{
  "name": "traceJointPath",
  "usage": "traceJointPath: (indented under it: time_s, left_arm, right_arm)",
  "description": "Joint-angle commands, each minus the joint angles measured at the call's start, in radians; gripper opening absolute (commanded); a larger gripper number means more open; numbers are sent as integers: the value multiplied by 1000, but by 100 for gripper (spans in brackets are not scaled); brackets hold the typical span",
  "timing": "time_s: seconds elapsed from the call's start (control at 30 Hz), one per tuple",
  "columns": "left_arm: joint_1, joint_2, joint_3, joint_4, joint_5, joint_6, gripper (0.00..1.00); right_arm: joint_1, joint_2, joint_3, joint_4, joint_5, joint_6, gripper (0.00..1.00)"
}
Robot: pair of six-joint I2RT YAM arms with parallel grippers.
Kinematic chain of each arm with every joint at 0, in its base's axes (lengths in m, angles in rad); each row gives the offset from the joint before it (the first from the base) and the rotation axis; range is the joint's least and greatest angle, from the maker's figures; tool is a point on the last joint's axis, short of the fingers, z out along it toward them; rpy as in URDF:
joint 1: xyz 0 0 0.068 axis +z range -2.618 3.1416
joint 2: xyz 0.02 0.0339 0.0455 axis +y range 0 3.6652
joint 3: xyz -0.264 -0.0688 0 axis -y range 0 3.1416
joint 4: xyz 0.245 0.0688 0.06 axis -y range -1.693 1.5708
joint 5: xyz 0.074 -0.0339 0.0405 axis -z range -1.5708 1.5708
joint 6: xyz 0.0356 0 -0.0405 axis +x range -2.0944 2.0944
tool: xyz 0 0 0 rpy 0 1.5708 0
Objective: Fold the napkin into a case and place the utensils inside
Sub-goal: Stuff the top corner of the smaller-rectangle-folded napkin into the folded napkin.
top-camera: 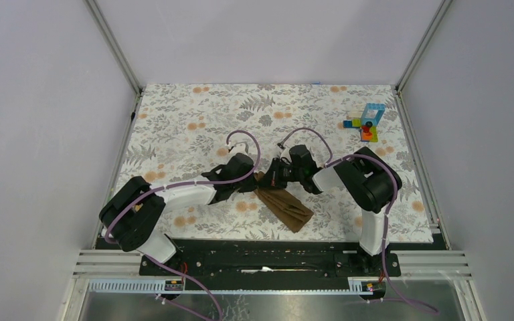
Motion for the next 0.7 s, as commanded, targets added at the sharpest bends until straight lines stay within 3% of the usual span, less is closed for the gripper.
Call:
traceJointPath:
  time_s: [0.0, 0.5, 0.67]
  left_arm:
    - [-5, -55, 0, 30, -24, -13, 0]
    - [-5, -83, -28, 43, -27, -4, 0]
    - [-5, -53, -19, 72, 6, 2, 0]
  right_arm:
    - [-11, -69, 11, 11, -33, -27, 0]
    - [-23, -26, 24, 79, -69, -8, 6]
    - [18, 75, 68, 160, -90, 17, 7]
